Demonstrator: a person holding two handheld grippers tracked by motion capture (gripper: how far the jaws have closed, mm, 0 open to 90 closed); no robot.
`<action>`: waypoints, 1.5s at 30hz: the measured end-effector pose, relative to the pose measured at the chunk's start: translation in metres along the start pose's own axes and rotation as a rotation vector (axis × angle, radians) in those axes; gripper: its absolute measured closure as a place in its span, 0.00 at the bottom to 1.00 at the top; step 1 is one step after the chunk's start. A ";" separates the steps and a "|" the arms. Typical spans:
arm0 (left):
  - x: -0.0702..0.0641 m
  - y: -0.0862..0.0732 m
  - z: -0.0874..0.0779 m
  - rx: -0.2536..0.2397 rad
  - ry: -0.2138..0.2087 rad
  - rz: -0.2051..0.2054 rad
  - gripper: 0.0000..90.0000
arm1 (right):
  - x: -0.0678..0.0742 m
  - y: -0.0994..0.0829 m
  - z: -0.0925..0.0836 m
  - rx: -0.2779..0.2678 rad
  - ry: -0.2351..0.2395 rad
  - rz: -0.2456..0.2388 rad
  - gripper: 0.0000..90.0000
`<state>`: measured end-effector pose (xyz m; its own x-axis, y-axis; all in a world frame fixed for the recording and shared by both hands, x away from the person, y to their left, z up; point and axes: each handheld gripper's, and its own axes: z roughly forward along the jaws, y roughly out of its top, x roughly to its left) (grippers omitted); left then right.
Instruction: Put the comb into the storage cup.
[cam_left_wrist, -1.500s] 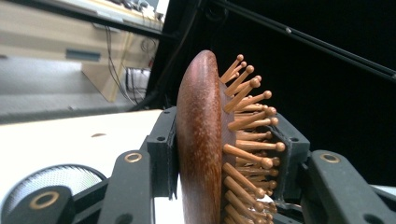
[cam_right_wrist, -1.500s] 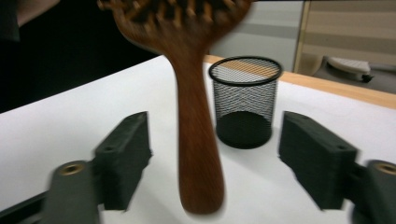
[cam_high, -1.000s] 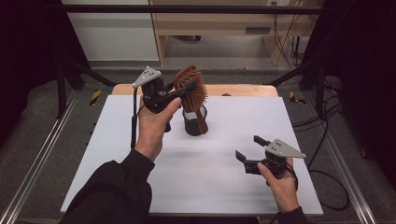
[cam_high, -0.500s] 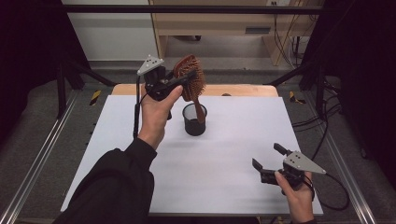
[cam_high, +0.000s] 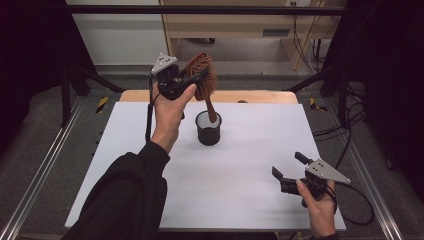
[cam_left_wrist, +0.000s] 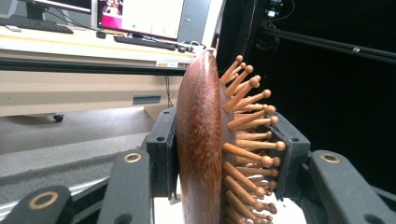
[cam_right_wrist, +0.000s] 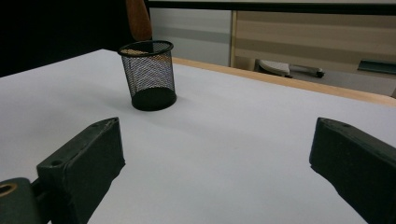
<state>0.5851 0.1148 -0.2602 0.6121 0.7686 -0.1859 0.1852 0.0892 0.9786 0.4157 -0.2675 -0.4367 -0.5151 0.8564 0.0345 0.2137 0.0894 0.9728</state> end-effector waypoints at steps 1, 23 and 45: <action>0.001 -0.001 0.001 0.002 -0.004 0.003 0.58 | 0.000 0.000 0.000 0.001 0.001 -0.002 0.03; 0.019 -0.028 0.021 0.027 -0.027 -0.048 0.58 | 0.002 -0.001 0.003 0.010 0.010 -0.021 0.03; 0.021 -0.040 0.021 0.037 0.019 0.009 0.58 | 0.002 -0.001 0.003 0.006 0.019 -0.026 0.03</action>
<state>0.6064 0.1142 -0.3050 0.5994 0.7811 -0.1749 0.2084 0.0586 0.9763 0.4166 -0.2640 -0.4383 -0.5362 0.8440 0.0134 0.2049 0.1147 0.9720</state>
